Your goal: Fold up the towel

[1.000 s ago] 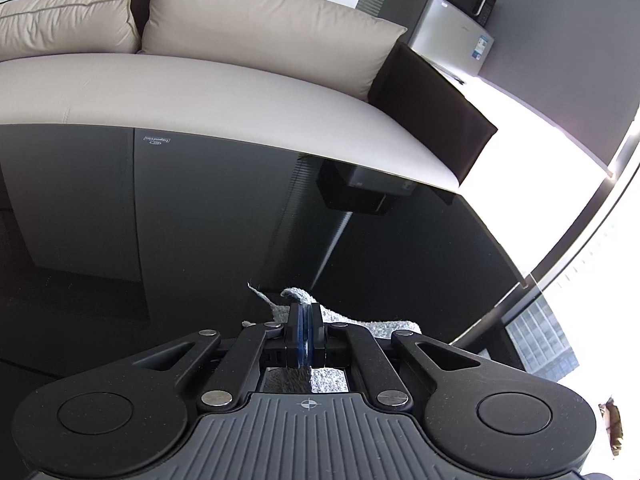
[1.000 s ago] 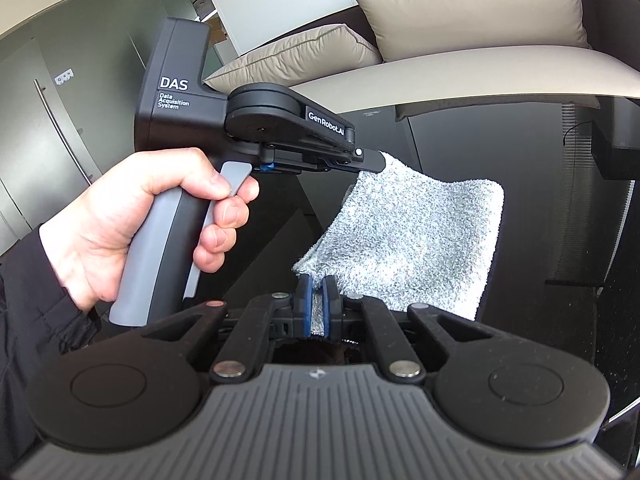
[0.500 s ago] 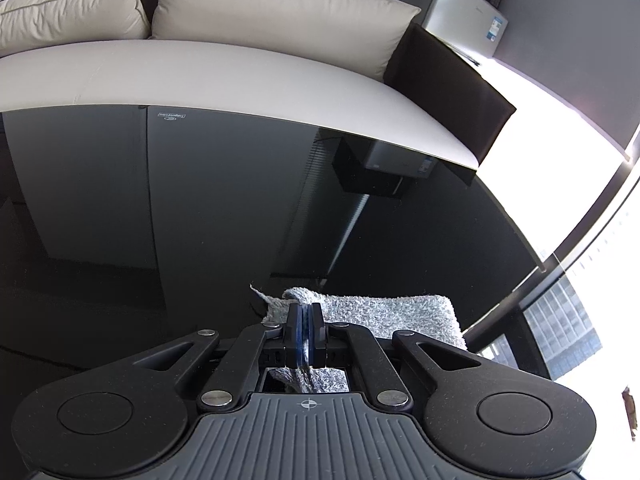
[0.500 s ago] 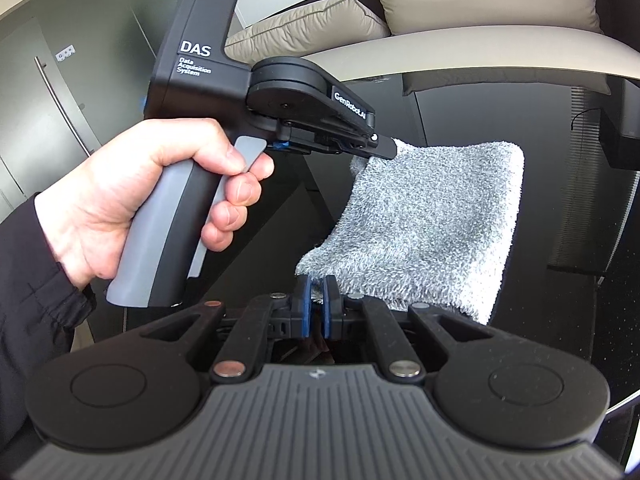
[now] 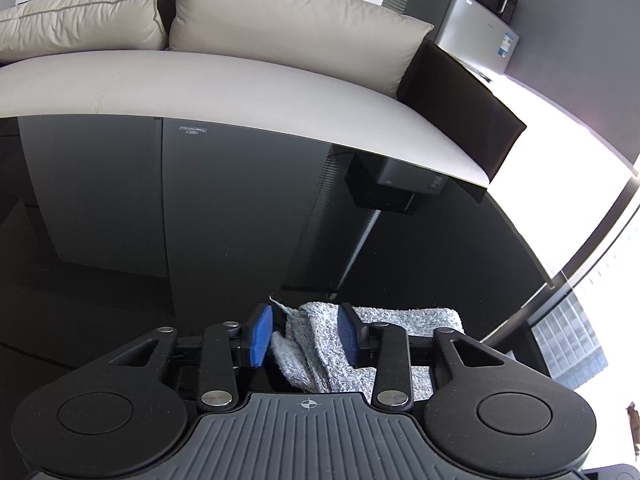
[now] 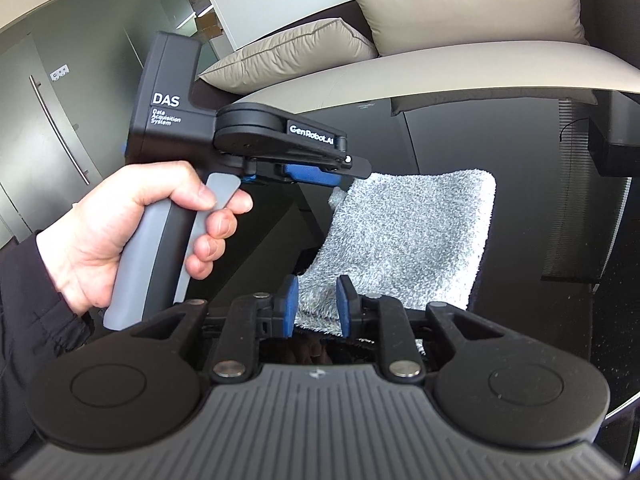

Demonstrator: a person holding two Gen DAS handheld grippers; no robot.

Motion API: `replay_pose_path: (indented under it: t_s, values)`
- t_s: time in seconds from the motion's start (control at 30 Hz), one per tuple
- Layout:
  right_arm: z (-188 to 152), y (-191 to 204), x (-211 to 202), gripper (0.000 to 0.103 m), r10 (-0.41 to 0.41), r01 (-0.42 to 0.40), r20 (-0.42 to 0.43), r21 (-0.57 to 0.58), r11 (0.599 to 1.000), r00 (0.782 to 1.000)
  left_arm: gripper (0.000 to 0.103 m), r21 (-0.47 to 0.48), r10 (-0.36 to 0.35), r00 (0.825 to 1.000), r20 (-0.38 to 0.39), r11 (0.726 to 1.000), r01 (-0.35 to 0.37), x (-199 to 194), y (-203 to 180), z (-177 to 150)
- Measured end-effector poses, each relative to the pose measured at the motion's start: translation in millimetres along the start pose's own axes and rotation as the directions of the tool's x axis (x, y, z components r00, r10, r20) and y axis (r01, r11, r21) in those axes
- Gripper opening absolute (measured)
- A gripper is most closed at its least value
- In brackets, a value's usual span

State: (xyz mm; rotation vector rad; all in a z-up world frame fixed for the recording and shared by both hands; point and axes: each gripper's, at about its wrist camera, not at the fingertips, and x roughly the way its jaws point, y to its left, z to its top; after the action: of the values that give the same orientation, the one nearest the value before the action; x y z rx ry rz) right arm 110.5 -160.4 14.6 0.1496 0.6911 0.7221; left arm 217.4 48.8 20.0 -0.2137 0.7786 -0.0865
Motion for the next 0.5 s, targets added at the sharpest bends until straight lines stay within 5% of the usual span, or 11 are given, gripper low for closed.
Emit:
replay_pose_path:
  t_s: [0.17, 0.5]
  values:
    - [-0.4, -11.9, -3.1, 0.046, -0.081, 0.080, 0.025, 0.027, 0.996, 0.996, 0.068, 0.003, 0.028, 1.000, 0.013, 1.000, -0.028, -6.6, -0.2, -4.6]
    - [3.4, -31.5, 7.1, 0.051, -0.224, 0.223, 0.072, 0.019, 0.975, 0.972, 0.086, 0.059, 0.086, 0.996, 0.038, 0.994, -0.088, -27.3, -10.0, -24.7]
